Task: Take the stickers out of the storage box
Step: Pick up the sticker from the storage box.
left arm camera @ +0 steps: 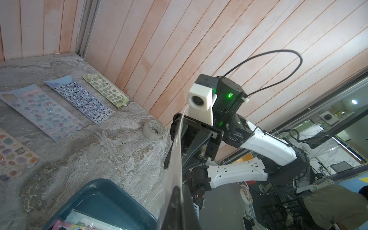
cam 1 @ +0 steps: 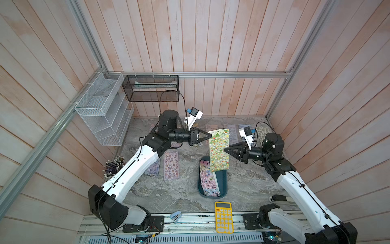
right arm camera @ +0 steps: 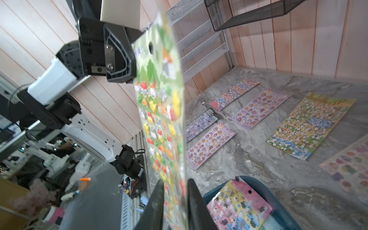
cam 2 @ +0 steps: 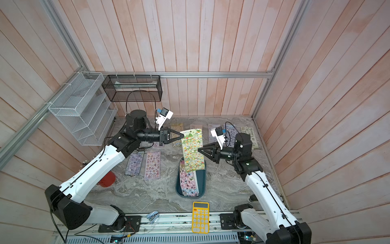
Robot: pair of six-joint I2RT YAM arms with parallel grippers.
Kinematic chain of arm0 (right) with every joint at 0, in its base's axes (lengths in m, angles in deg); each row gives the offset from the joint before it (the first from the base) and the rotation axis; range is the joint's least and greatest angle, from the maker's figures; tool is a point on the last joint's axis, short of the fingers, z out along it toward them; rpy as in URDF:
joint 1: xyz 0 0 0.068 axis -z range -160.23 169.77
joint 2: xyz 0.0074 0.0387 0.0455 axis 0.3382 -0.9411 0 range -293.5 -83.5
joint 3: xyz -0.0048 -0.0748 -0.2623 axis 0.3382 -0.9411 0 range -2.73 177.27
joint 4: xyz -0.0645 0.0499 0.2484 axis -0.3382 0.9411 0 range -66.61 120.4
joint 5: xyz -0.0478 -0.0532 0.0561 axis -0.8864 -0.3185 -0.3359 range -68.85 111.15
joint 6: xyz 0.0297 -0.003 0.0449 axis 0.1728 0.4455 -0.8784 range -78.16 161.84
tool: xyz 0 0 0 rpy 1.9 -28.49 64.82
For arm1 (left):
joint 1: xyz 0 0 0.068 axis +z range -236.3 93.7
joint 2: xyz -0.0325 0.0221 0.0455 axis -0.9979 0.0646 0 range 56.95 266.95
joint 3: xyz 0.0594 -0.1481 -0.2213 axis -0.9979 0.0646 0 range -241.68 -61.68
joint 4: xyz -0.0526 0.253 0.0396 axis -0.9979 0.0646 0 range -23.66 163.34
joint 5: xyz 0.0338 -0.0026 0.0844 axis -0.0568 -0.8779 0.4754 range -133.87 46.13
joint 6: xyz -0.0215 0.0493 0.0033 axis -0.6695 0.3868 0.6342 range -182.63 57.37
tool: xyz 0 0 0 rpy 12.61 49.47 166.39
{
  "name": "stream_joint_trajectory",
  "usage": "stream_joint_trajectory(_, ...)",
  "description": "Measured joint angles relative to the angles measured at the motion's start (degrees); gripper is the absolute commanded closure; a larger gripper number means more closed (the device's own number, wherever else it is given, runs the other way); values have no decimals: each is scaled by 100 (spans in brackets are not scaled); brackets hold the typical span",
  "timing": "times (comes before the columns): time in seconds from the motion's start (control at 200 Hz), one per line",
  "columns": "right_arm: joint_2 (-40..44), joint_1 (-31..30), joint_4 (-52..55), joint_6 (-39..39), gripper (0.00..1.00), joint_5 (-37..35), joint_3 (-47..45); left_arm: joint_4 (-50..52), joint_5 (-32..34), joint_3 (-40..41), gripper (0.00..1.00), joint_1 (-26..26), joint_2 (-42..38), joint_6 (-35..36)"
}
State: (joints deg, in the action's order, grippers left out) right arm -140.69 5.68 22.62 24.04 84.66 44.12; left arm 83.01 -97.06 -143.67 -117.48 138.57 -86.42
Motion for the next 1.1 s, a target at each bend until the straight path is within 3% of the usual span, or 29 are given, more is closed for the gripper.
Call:
stream_joint_trajectory(0.095,-7,0,-26,-11,100,116,-26,-31,-22,-9,100,2,48,-52)
stream_joint_trajectory(0.125,-7,4,-31,-9,100,118,-26,-44,-20,-9,91,4,57,-72)
stream_joint_trajectory(0.205,-2,4,-33,-2,100,120,-26,-81,-13,-9,47,11,66,-114)
stream_joint_trajectory(0.23,9,4,-31,2,100,111,-26,-90,-7,-9,38,11,66,-111)
stream_joint_trajectory(0.275,24,4,-26,7,100,107,-26,-94,17,-9,30,11,63,-127)
stream_joint_trajectory(0.345,68,4,-11,22,100,68,-26,-94,83,22,26,11,52,-151)
stream_joint_trajectory(0.61,81,4,-66,-70,100,-350,4,-52,308,728,25,-55,-271,-199)
stream_joint_trajectory(0.83,-101,4,-315,-321,100,-621,22,50,629,835,26,-538,-278,-210)
stream_joint_trajectory(0.945,-125,4,-424,-444,100,-695,22,39,710,831,38,-693,-199,-186)
stream_joint_trajectory(1.1,-125,4,-511,-518,100,-739,22,48,758,782,85,-761,55,-208)
